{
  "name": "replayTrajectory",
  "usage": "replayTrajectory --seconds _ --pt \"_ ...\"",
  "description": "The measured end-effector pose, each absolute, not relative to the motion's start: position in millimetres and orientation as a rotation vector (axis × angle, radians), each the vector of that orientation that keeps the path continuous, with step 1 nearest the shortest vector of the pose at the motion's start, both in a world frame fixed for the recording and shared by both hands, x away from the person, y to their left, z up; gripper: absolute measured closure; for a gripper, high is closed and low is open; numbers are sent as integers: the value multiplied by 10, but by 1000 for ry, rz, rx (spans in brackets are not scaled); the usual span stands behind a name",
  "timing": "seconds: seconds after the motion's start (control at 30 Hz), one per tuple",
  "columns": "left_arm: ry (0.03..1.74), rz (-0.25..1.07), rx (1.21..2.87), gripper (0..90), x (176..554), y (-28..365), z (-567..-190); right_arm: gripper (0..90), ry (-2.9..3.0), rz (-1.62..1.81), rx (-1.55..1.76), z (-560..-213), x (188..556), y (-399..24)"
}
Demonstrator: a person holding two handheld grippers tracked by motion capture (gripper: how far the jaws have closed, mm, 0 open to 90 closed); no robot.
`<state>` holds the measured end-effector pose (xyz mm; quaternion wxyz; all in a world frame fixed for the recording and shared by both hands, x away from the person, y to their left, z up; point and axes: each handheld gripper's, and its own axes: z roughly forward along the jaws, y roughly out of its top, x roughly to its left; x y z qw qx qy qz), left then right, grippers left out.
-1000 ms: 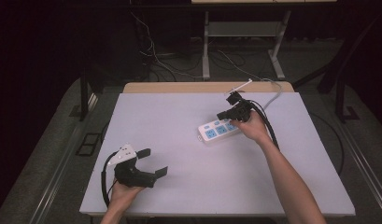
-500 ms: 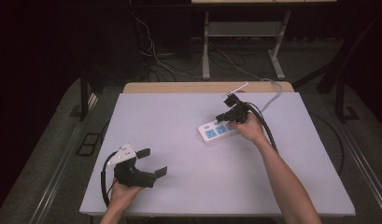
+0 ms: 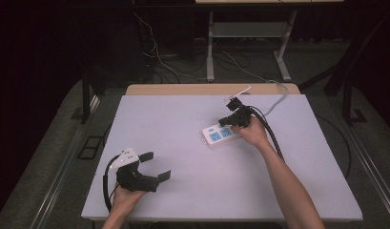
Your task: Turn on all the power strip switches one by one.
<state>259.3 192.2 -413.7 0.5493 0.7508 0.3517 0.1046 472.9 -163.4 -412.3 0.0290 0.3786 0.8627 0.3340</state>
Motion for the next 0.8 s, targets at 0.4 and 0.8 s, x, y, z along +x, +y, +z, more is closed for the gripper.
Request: replayTrajectory --seconds 0.4,0.8 --pt "835 250 1776 0 2595 1925 -4136 900 2667 1010 1136 -4127 4716 -1613" --pt "832 245 1778 0 2596 1918 -4135 900 2675 1022 1136 -4146 4730 -1629"
